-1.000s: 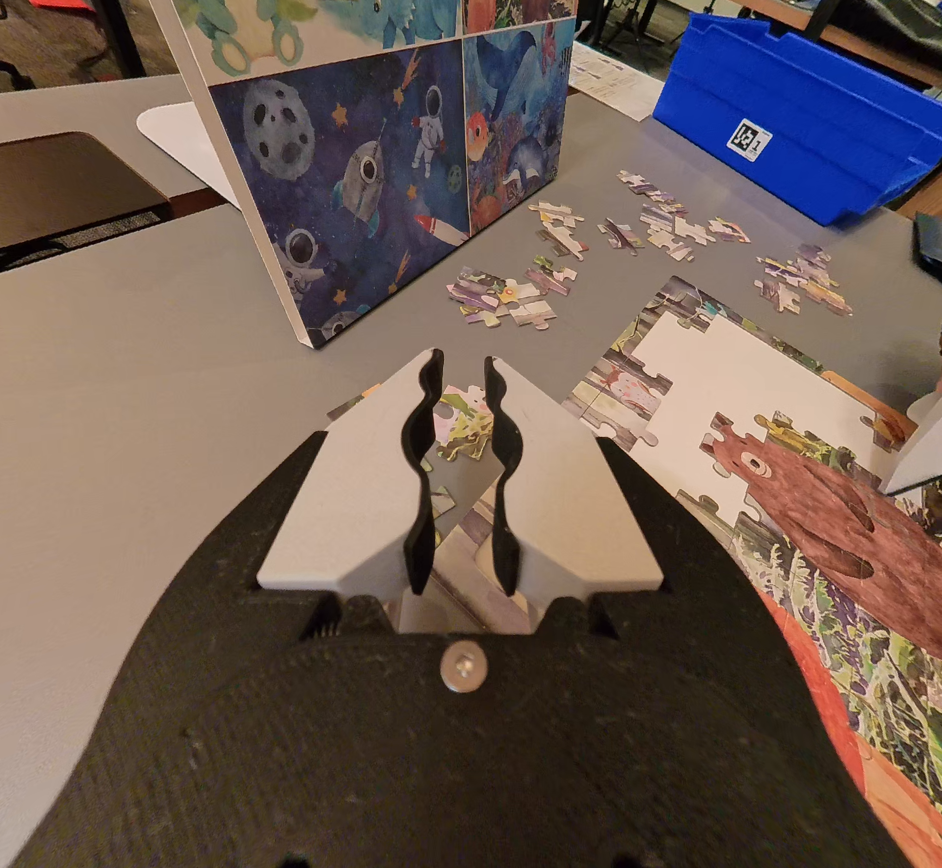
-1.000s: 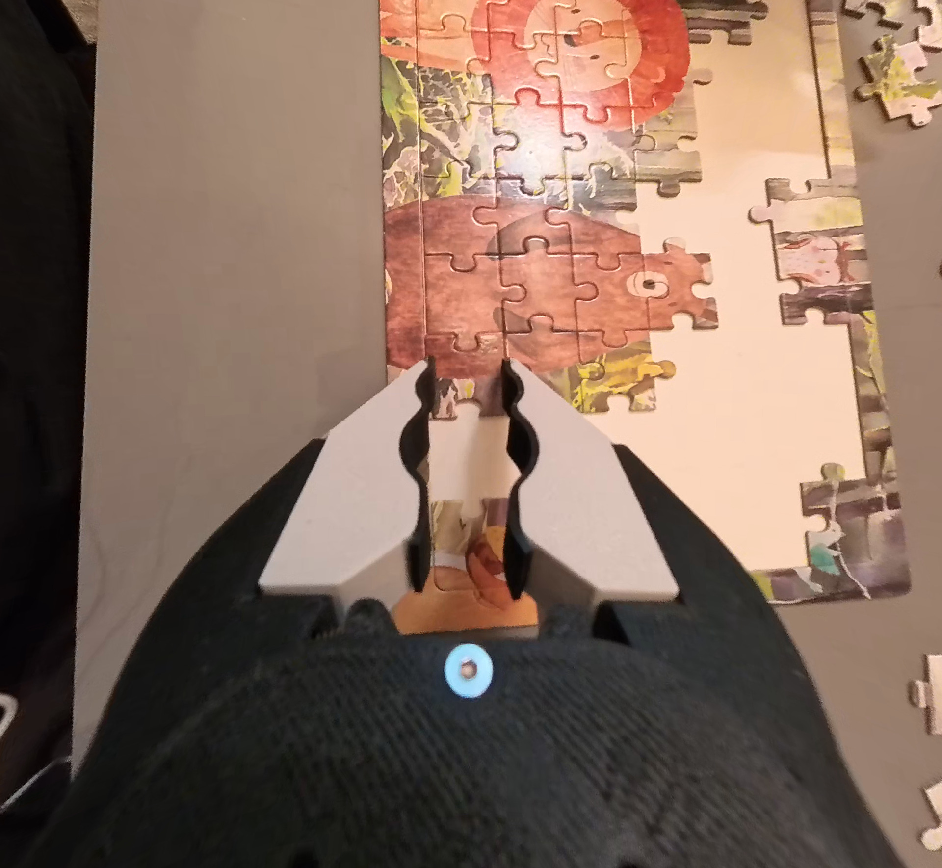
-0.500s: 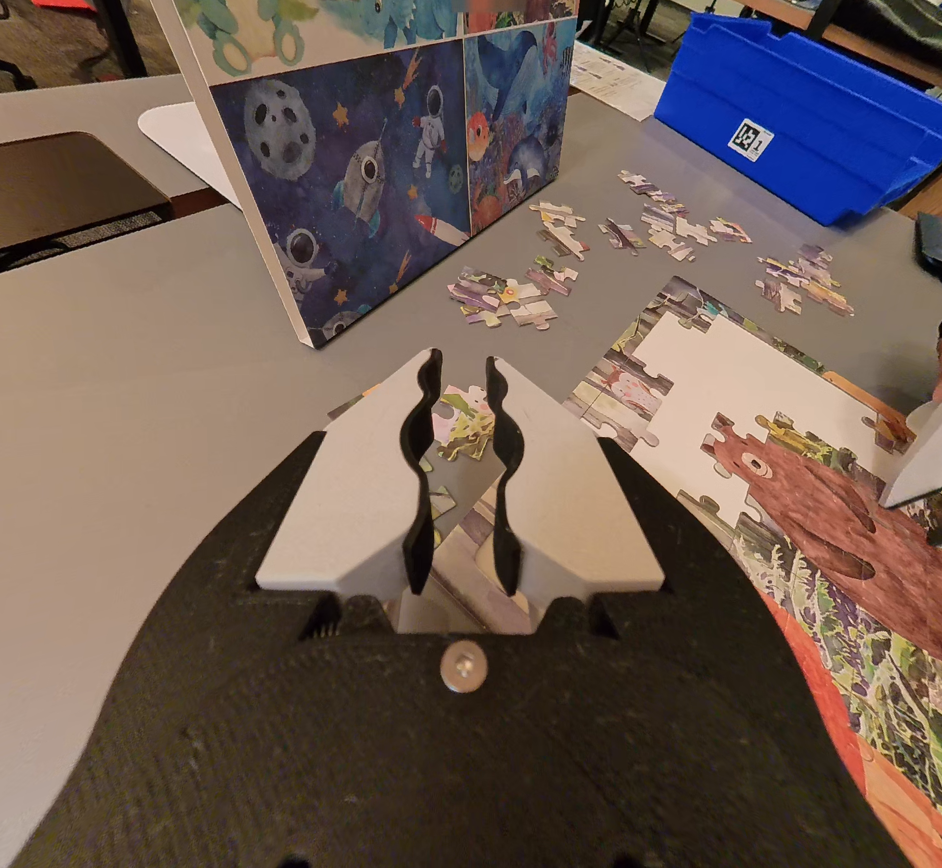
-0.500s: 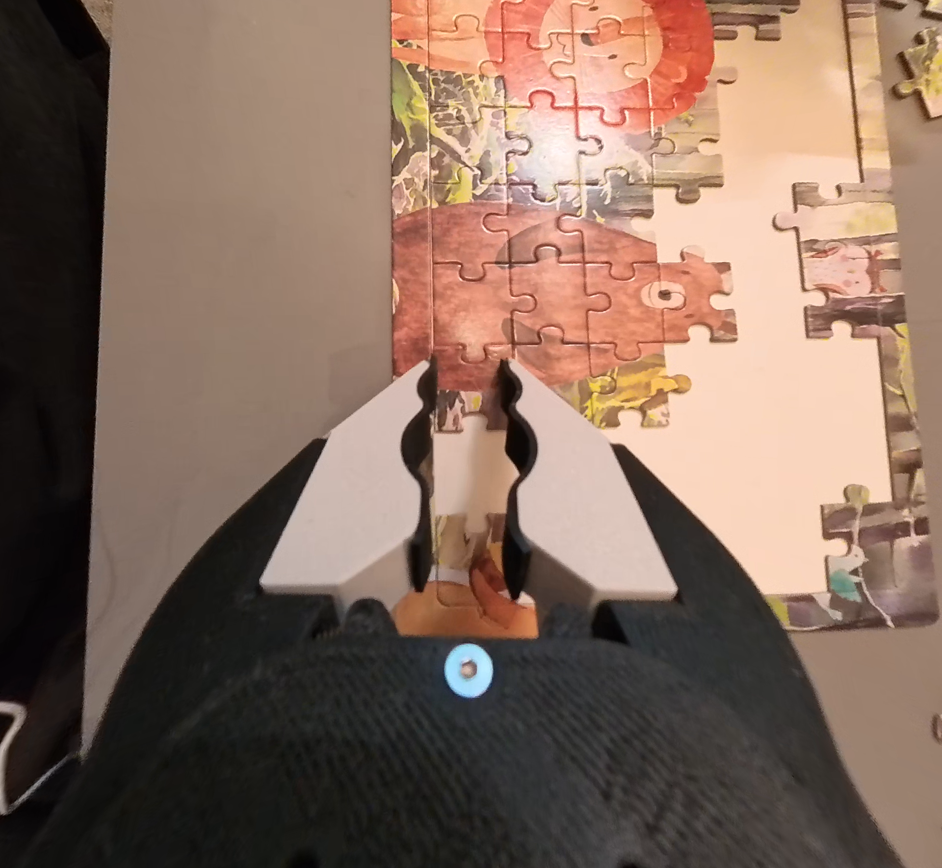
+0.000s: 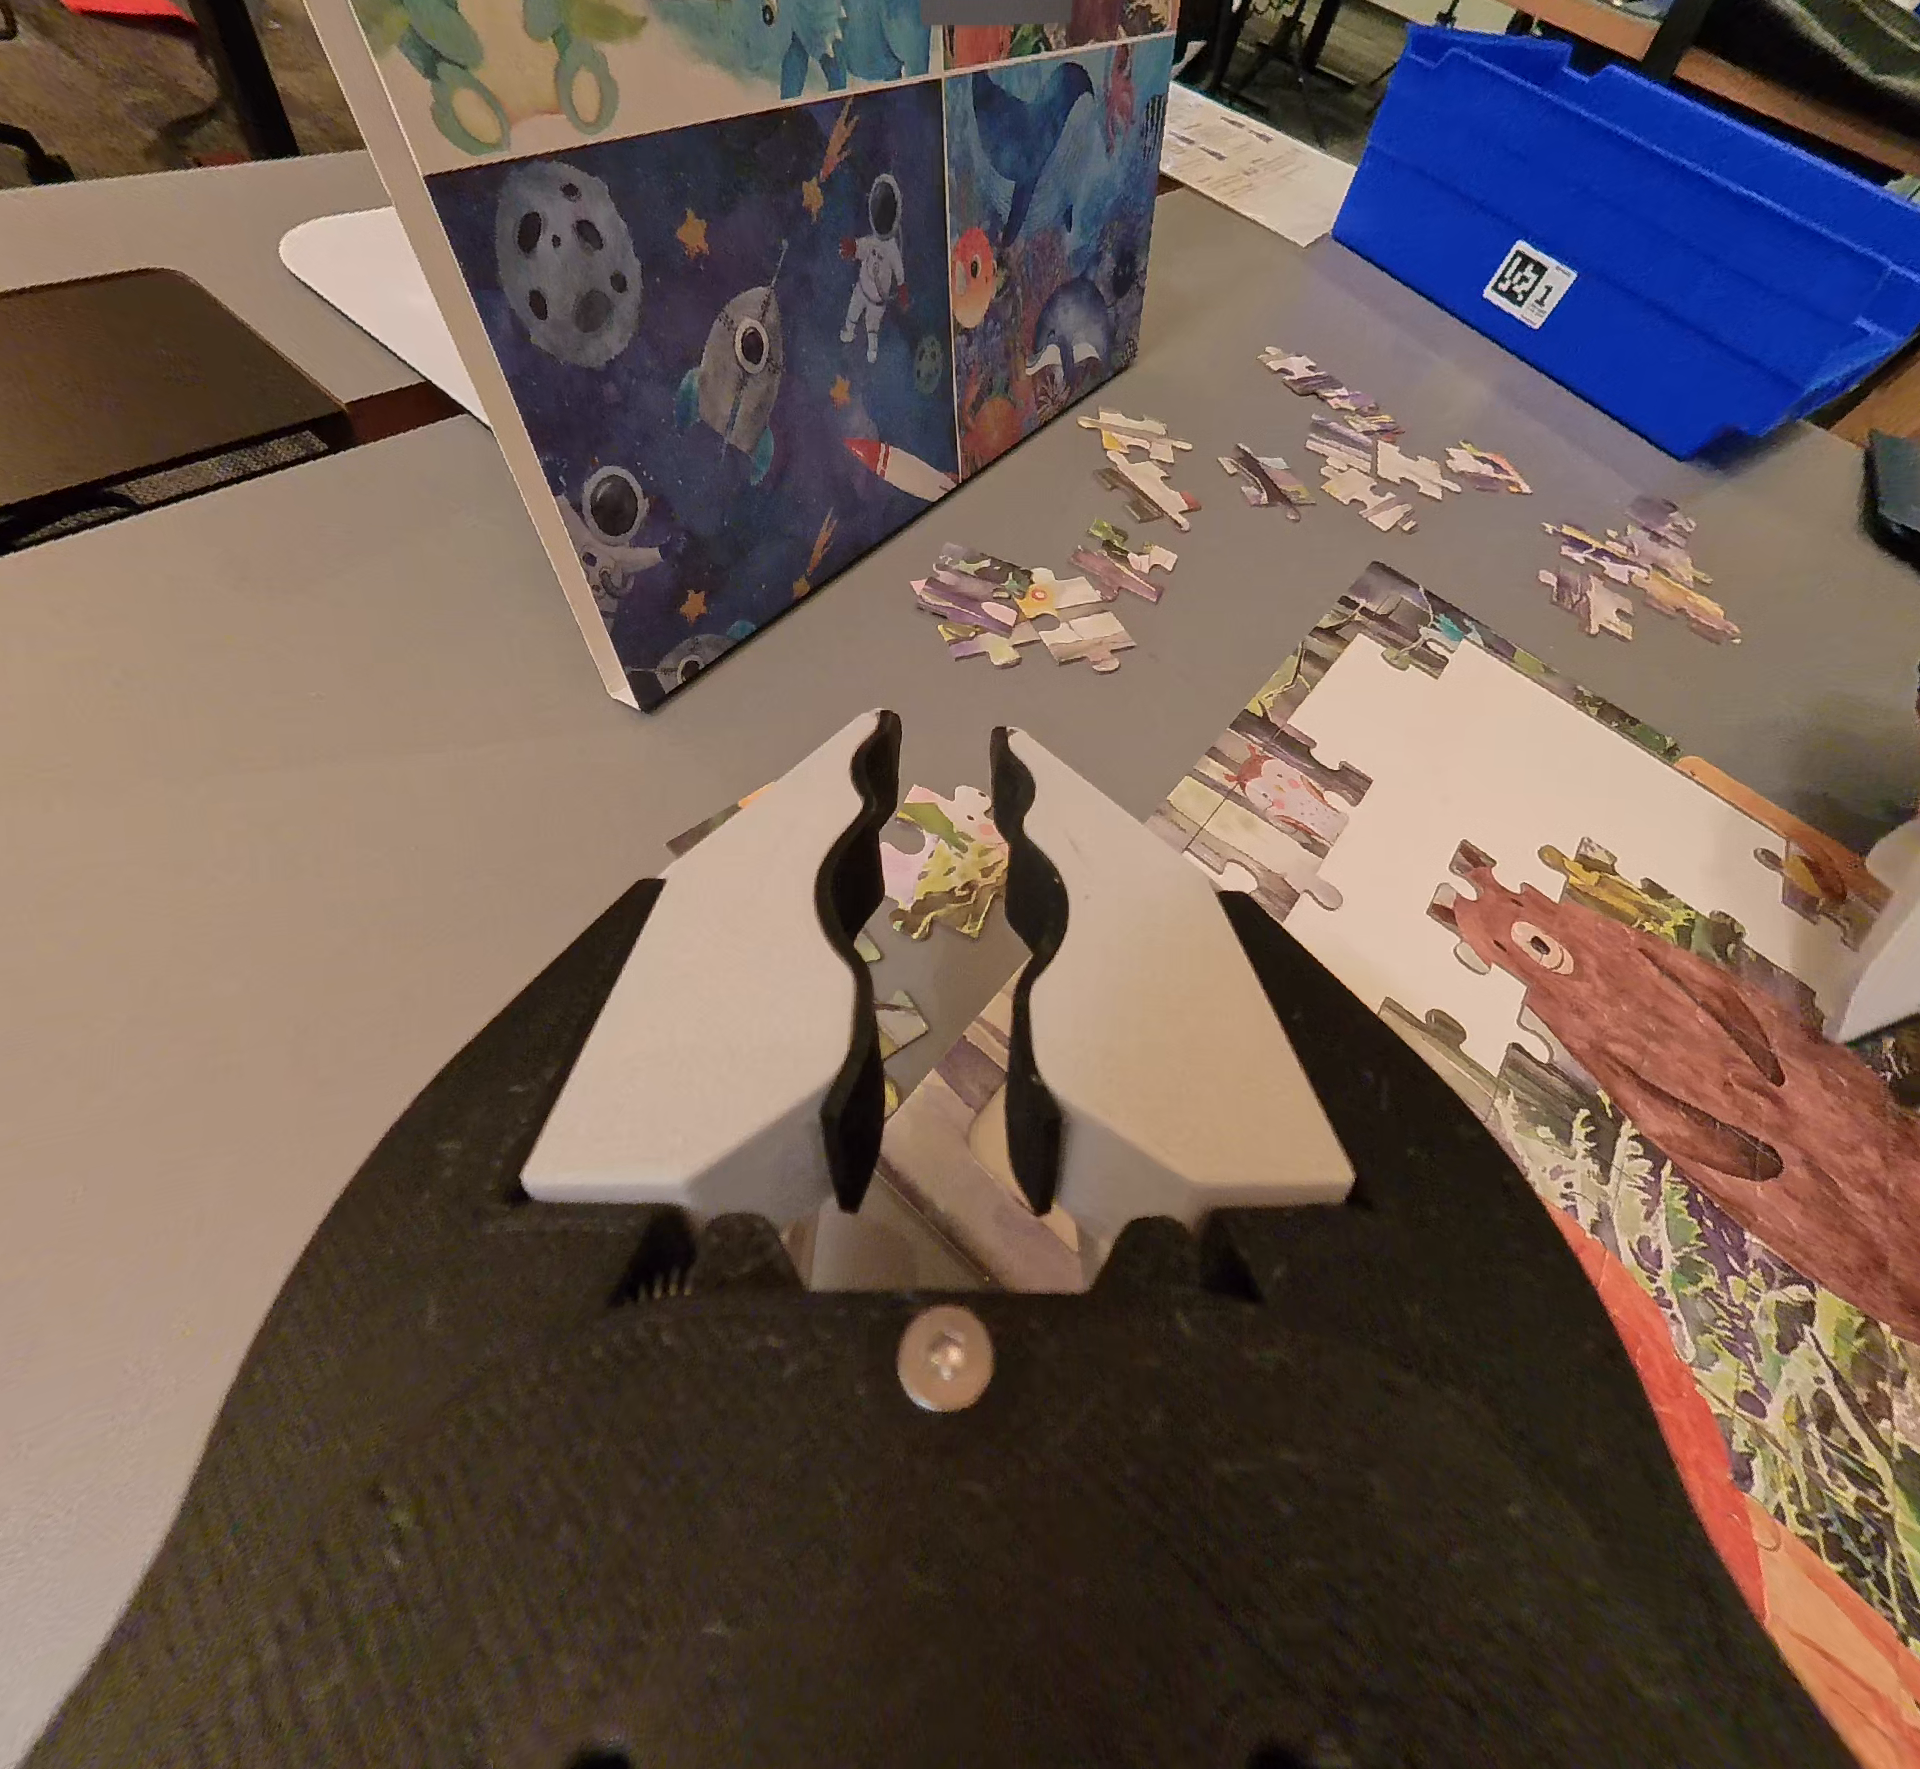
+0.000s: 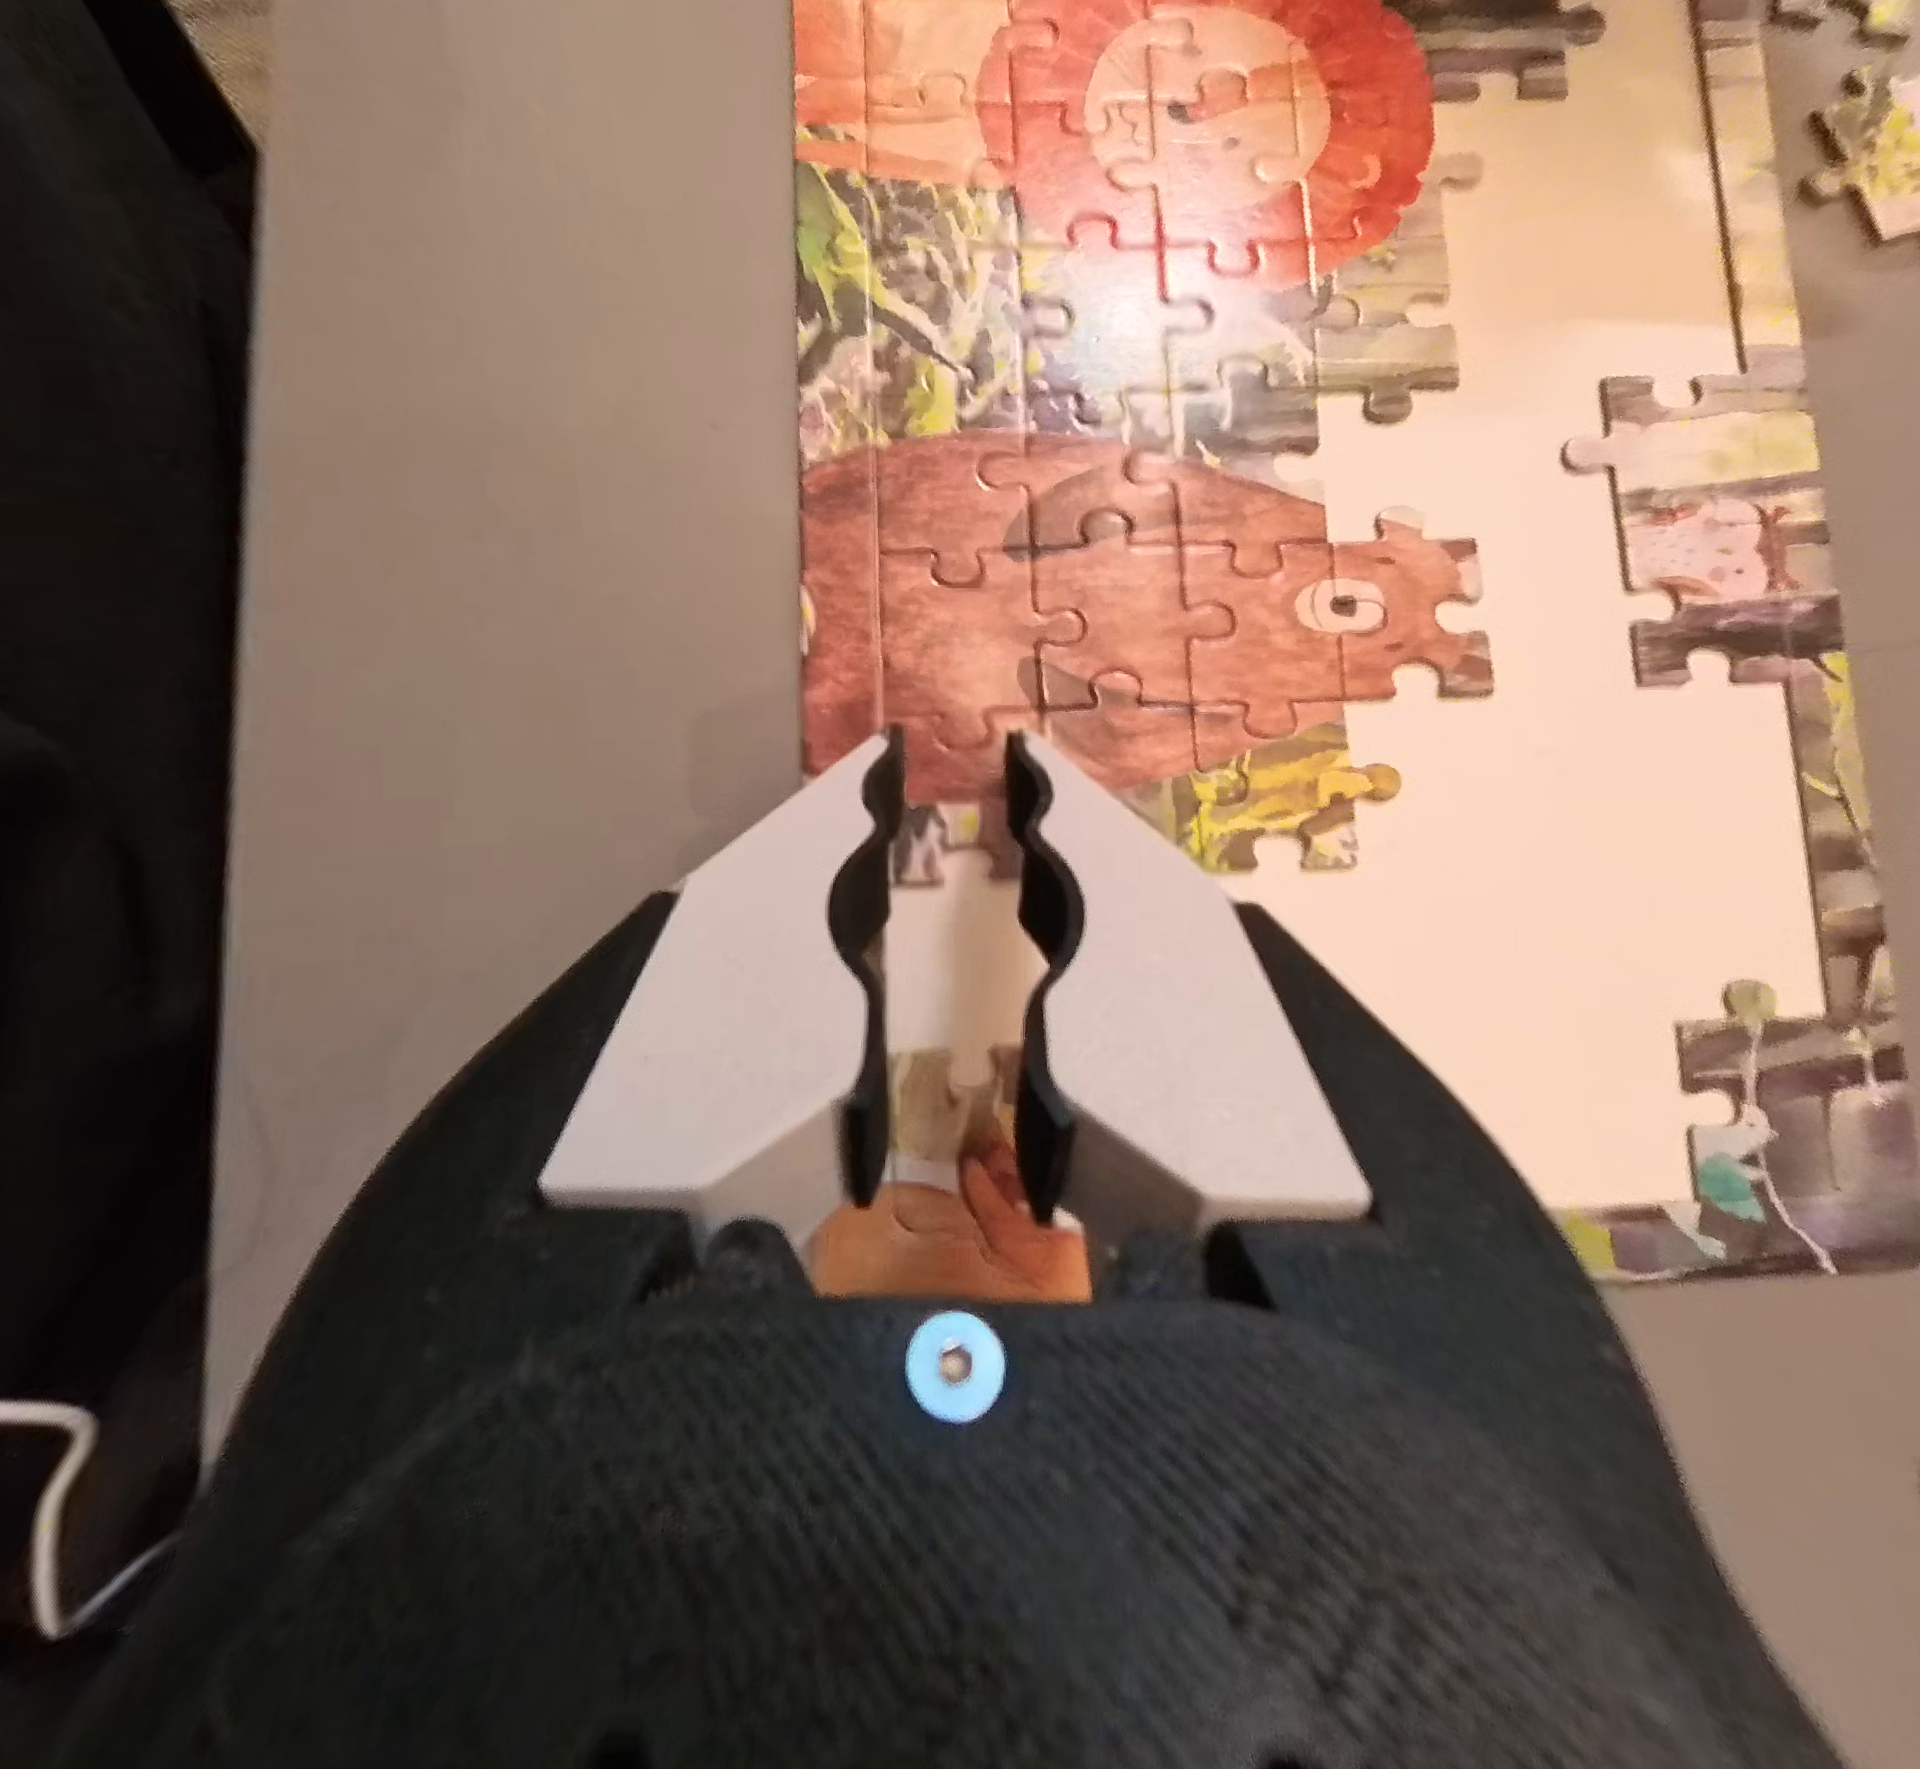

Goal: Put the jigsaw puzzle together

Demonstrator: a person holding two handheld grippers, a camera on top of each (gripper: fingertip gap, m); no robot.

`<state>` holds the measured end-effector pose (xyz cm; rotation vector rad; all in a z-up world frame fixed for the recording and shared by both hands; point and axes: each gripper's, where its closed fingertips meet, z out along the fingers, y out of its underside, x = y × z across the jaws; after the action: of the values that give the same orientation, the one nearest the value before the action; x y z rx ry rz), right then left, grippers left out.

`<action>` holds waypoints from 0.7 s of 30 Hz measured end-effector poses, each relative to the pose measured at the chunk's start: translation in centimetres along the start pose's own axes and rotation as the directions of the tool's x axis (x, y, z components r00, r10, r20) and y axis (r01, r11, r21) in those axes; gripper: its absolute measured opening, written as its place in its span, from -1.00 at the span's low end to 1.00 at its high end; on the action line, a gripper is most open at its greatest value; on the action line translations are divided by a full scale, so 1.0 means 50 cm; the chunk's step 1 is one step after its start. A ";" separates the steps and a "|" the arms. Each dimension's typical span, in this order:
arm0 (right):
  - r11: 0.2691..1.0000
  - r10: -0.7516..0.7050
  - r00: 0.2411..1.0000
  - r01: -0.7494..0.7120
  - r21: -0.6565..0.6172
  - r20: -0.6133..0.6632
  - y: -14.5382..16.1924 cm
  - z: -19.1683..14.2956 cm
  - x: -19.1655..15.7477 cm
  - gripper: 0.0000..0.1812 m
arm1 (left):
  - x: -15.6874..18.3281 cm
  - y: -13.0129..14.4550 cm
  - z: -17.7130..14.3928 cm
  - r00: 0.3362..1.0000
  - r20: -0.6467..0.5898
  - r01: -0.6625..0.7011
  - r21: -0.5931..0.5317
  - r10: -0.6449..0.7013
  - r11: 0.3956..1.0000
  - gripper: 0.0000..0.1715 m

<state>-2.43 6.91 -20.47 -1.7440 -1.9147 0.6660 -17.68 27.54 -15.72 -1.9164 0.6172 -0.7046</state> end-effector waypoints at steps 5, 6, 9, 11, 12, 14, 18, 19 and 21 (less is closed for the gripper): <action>1.000 0.022 0.999 -0.022 -0.003 -0.029 0.016 -0.003 0.018 -0.84 | 0.000 0.000 0.000 1.000 0.000 -0.001 -0.001 0.001 1.000 -0.83; 1.000 0.027 0.999 -0.027 0.002 -0.038 0.017 -0.004 0.023 -0.85 | 0.000 0.000 0.000 1.000 0.000 -0.002 -0.002 0.002 1.000 -0.83; 0.998 0.058 0.997 -0.058 0.000 -0.059 0.022 -0.003 0.041 -0.85 | 0.000 0.001 0.001 1.000 0.000 -0.001 -0.003 0.001 1.000 -0.83; 0.998 0.067 0.995 -0.066 0.009 -0.077 0.020 -0.003 0.049 -0.87 | 0.000 0.000 0.000 1.000 0.000 -0.001 -0.002 0.001 1.000 -0.83; 0.998 0.066 0.995 -0.065 0.013 -0.071 0.019 -0.001 0.047 -0.90 | 0.000 0.000 0.000 1.000 0.000 -0.001 -0.001 0.001 1.000 -0.83; 0.998 0.066 0.998 -0.065 0.019 -0.016 0.014 0.003 0.027 -0.91 | 0.000 0.000 0.000 1.000 -0.001 0.000 -0.002 0.000 1.000 -0.83; 0.994 0.102 0.993 -0.100 0.041 -0.067 0.011 0.006 0.051 -0.95 | 0.000 0.001 0.001 1.000 -0.002 0.000 -0.006 0.000 1.000 -0.83; 0.992 0.121 0.987 -0.116 0.050 -0.107 0.011 0.005 0.068 -0.92 | 0.000 0.001 0.001 1.000 -0.001 -0.001 -0.007 0.001 1.000 -0.83; 0.987 0.152 0.978 -0.144 0.065 -0.141 0.011 0.005 0.086 -0.97 | 0.000 0.001 0.001 1.000 -0.001 -0.002 -0.006 0.002 1.000 -0.83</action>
<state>-2.54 11.24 -20.94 -1.8597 -1.6671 0.6193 -17.64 27.54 -15.79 -1.9209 0.6217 -0.7033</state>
